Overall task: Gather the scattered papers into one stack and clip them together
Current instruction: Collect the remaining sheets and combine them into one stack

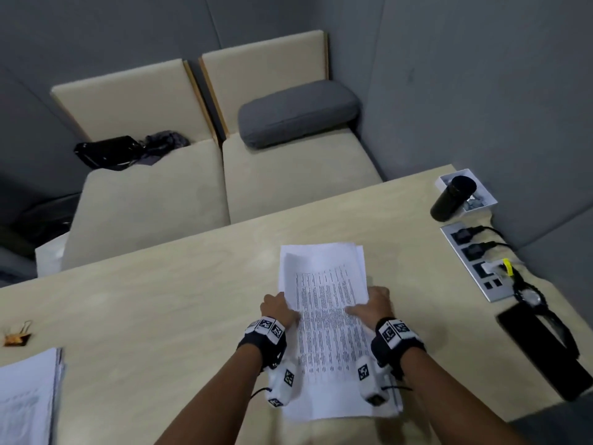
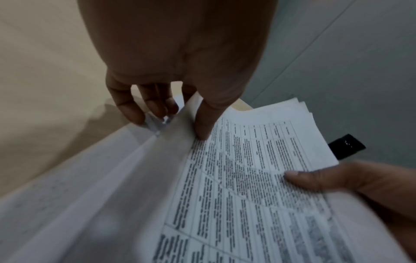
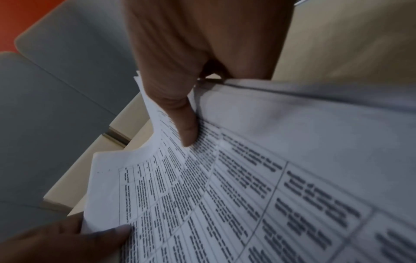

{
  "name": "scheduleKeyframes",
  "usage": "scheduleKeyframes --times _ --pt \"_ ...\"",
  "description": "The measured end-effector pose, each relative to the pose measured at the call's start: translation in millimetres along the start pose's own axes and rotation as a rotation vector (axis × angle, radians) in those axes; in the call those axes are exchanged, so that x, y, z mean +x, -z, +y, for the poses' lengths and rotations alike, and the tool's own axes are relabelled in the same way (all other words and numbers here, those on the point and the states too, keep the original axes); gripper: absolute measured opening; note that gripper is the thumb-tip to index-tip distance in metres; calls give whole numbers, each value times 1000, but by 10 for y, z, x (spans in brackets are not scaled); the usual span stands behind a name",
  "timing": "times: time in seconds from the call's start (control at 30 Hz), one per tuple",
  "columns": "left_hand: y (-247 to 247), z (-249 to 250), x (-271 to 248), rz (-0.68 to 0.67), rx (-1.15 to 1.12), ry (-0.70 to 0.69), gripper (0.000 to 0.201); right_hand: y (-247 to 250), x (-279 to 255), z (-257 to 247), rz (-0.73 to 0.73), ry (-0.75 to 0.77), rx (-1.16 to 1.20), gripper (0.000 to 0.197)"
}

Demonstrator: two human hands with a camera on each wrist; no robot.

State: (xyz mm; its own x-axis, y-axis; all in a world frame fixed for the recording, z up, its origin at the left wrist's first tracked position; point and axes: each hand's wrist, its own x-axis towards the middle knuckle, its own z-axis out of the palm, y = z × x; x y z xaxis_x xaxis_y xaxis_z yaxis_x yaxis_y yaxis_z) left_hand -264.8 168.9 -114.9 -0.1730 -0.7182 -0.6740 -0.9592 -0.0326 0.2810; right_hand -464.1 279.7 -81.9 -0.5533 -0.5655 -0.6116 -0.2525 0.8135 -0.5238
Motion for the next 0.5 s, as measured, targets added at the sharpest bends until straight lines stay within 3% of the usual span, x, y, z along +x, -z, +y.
scheduleKeyframes --times 0.17,0.27,0.33,0.4,0.47,0.5 --pt "59 -351 -450 133 38 -10 53 -244 -285 -90 -164 74 97 62" --pt "135 -741 -638 185 -72 29 60 -444 -541 -218 -196 223 98 66" --pt "244 -1050 -749 208 -243 44 72 -527 -737 -382 -244 359 99 62" --pt "405 -1395 -868 208 -646 -12 79 -576 -988 -628 -300 510 62 55" --pt "647 -1695 -1037 142 -916 -104 78 -581 -1249 -954 -346 661 20 48" --pt "806 -1814 -1121 136 -936 -146 73 -580 -1357 -1126 -363 734 11 48"
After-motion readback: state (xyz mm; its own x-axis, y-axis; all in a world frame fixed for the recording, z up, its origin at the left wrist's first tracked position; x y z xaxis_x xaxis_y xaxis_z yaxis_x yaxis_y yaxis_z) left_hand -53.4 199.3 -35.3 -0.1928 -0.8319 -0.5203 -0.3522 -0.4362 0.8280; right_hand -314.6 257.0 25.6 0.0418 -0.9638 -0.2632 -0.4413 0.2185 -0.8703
